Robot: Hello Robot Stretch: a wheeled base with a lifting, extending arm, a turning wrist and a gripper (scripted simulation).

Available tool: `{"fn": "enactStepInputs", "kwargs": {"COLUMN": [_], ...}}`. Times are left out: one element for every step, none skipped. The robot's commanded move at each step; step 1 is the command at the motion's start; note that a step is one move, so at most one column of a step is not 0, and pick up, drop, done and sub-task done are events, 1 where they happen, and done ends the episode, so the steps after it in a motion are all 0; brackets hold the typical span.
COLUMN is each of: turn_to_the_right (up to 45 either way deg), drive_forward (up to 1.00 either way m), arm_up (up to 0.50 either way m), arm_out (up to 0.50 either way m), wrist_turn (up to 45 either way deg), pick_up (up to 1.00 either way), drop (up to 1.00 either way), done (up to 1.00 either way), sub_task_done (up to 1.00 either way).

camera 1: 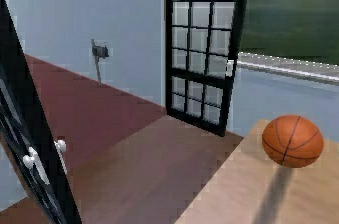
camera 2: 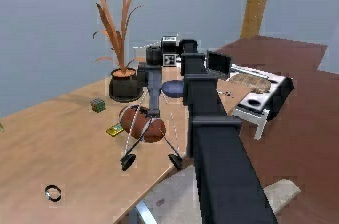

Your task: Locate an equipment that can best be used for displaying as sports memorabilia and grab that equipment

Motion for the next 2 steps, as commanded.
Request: {"fn": "enactStepInputs", "kwargs": {"turn_to_the_right": [0.0,0.0], "drive_forward": [0.0,0.0], "arm_up": [0.0,0.0], "arm_out": [0.0,0.0], "wrist_turn": [45.0,45.0], "pick_up": [0.0,0.0], "drop": [0.0,0.0], "done": [0.0,0.0], "sub_task_done": [0.0,0.0]}}
